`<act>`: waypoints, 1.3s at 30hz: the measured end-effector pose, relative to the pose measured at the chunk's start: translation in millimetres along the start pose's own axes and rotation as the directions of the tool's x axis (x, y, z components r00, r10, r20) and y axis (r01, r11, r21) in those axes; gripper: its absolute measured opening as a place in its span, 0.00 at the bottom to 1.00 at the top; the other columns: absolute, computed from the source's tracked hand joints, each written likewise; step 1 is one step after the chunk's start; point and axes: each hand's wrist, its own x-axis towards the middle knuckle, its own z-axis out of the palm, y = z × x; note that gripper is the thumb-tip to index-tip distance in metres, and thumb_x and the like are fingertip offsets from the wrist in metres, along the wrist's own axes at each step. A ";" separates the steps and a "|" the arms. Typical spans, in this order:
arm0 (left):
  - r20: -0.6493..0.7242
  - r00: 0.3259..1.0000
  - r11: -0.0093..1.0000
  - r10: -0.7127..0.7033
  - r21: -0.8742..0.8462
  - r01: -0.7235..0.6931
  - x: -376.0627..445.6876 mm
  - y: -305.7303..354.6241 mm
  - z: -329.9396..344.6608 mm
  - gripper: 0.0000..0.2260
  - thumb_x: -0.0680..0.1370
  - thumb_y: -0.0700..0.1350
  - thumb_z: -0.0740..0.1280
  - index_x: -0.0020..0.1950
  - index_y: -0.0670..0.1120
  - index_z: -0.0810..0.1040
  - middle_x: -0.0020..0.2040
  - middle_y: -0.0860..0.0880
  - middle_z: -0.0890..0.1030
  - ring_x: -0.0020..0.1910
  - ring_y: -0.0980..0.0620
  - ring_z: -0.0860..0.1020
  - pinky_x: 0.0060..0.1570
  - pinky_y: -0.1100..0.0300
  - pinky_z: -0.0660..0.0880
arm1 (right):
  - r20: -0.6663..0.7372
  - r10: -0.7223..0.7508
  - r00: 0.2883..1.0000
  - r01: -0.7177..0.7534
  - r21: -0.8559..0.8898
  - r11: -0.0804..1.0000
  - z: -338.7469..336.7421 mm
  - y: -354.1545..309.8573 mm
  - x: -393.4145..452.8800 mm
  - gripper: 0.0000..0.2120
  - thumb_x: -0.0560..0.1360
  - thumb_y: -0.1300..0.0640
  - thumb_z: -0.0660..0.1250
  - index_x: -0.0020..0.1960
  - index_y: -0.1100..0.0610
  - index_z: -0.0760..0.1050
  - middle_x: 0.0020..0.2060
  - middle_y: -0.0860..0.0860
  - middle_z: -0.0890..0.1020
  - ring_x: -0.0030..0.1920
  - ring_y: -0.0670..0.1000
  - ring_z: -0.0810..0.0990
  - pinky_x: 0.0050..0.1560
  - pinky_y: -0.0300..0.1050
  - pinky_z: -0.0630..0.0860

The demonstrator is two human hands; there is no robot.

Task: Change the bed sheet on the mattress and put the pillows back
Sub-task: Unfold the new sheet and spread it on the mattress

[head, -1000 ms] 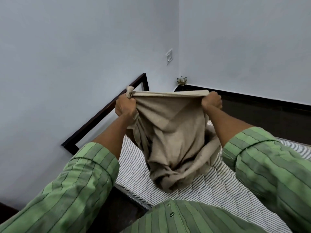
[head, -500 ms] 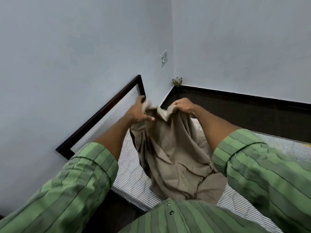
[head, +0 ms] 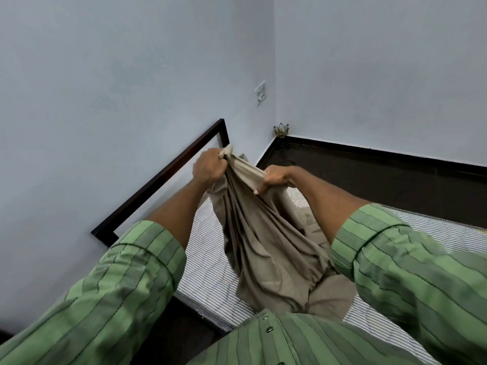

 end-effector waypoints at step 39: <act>-0.146 0.688 0.668 -0.711 -0.448 0.595 4.8 -76.0 -26.9 0.16 0.81 0.49 0.63 0.62 0.40 0.80 0.61 0.40 0.82 0.59 0.38 0.81 0.56 0.52 0.77 | -0.554 0.285 0.782 -0.432 -0.152 0.889 -30.2 56.1 -18.0 0.26 0.67 0.44 0.75 0.59 0.58 0.81 0.57 0.55 0.83 0.57 0.58 0.84 0.54 0.49 0.80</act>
